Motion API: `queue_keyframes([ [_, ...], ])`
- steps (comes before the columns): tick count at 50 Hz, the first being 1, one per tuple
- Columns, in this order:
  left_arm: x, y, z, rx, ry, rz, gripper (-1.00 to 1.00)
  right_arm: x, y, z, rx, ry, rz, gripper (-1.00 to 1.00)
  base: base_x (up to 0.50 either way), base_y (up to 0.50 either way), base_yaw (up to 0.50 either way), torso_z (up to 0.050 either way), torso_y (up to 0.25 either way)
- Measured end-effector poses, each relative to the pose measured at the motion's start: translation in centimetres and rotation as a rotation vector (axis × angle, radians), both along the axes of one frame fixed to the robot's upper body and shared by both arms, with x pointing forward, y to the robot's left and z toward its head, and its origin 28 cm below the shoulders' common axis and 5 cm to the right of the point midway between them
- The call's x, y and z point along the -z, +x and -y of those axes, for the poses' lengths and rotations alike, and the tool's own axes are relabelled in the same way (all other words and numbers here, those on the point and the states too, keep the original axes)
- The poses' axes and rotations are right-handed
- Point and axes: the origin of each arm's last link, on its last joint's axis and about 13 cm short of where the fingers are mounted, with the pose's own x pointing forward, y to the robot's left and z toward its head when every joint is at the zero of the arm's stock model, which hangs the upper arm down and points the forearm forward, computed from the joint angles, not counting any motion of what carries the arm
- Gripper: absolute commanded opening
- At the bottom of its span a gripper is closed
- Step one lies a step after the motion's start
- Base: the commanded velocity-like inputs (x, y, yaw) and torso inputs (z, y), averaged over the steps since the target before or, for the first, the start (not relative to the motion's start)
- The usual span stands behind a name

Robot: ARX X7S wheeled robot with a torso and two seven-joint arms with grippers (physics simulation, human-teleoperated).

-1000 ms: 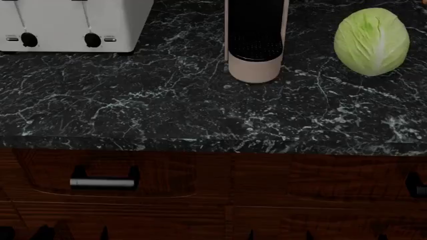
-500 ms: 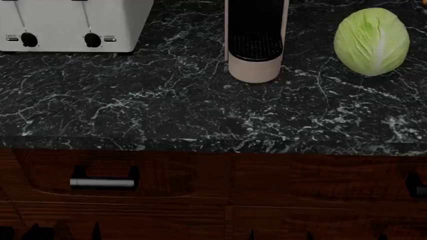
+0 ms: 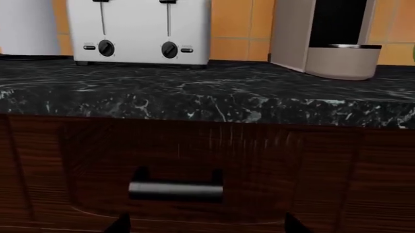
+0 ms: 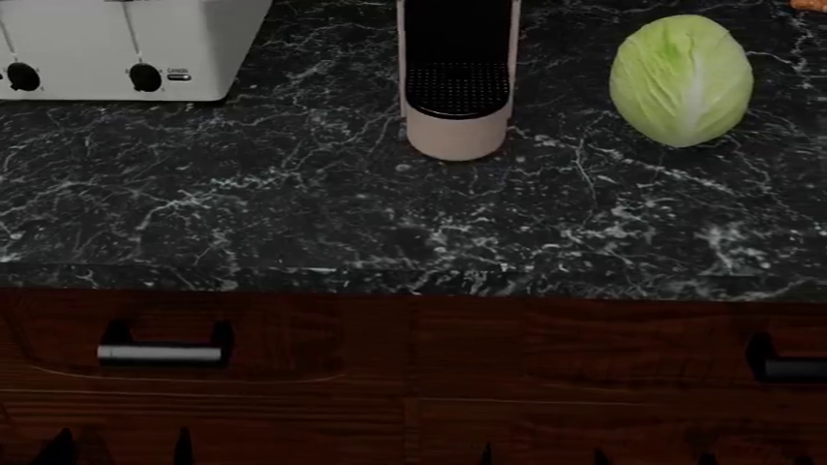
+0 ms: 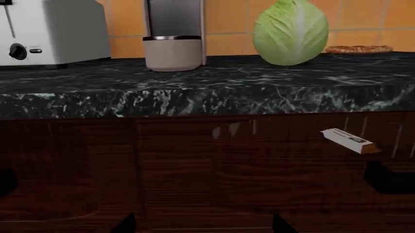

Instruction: Open the right drawer.

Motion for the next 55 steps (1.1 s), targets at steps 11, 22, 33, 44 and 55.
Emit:
queue_keyframes([
  [11, 0.00, 0.02, 0.01, -0.002, 0.001, 0.003, 1.00, 0.01, 0.01, 0.02, -0.002, 0.000, 0.000, 1.00, -0.01, -0.23, 0.00, 0.000, 0.000],
  [22, -0.01, 0.01, 0.00, -0.004, 0.001, 0.005, 1.00, 0.04, 0.00, 0.03, -0.002, 0.001, -0.001, 1.00, -0.10, -0.22, 0.00, 0.000, 0.000],
  [33, 0.01, 0.00, 0.00, -0.002, 0.001, 0.006, 1.00, 0.05, -0.01, 0.05, -0.002, 0.002, -0.001, 1.00, -0.07, -0.24, 0.00, 0.000, 0.000],
  [44, -0.01, -0.05, -0.01, -0.001, 0.000, 0.008, 1.00, 0.06, -0.04, 0.05, -0.002, 0.002, -0.001, 1.00, 0.00, -0.31, 0.00, 0.000, 0.000],
  [55, 0.02, -0.03, 0.00, 0.002, -0.001, 0.008, 1.00, 0.02, -0.03, 0.05, -0.003, 0.002, -0.001, 1.00, 0.00, -0.31, 0.00, 0.000, 0.000],
])
